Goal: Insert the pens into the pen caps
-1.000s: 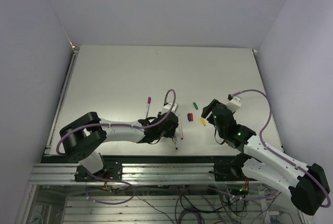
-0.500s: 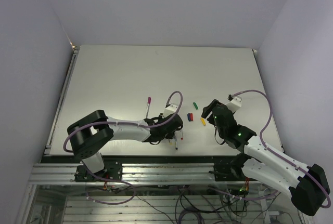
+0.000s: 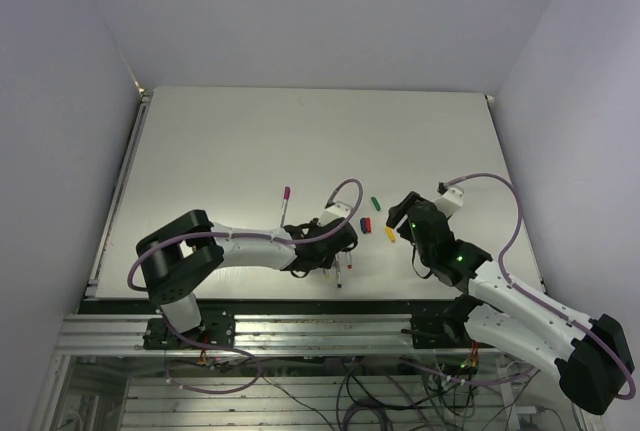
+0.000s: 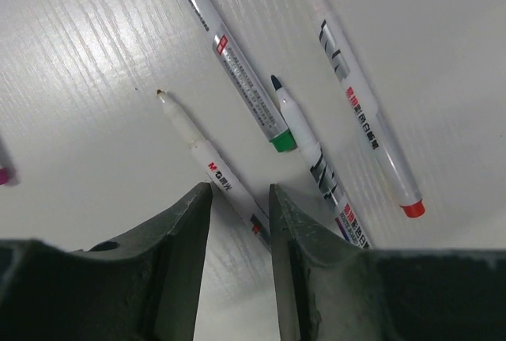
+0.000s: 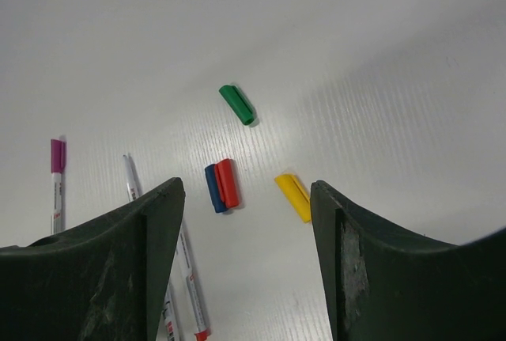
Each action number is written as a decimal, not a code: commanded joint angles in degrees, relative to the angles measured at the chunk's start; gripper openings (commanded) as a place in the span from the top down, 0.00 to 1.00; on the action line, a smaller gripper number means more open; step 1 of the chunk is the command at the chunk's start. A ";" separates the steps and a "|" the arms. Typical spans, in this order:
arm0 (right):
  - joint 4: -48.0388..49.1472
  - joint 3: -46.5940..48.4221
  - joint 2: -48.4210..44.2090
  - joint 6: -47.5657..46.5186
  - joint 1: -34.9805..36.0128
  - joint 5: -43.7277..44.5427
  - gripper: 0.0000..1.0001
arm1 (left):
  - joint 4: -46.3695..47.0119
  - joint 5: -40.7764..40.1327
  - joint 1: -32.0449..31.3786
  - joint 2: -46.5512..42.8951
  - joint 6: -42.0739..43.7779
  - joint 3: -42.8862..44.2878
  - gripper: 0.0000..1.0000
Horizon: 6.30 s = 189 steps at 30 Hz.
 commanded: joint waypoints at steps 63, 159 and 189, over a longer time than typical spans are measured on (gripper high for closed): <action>-5.63 11.53 30.32 -9.09 -0.46 -7.32 0.61 | -9.84 6.78 3.79 -19.02 -0.75 -5.79 0.93; 57.94 -4.98 5.82 -7.54 -2.16 -31.13 1.00 | 34.29 20.96 7.64 -29.49 2.77 -12.96 0.93; 60.04 -6.16 8.06 -7.12 -2.17 -33.07 1.00 | 34.63 19.95 7.64 -30.15 2.51 -13.07 0.93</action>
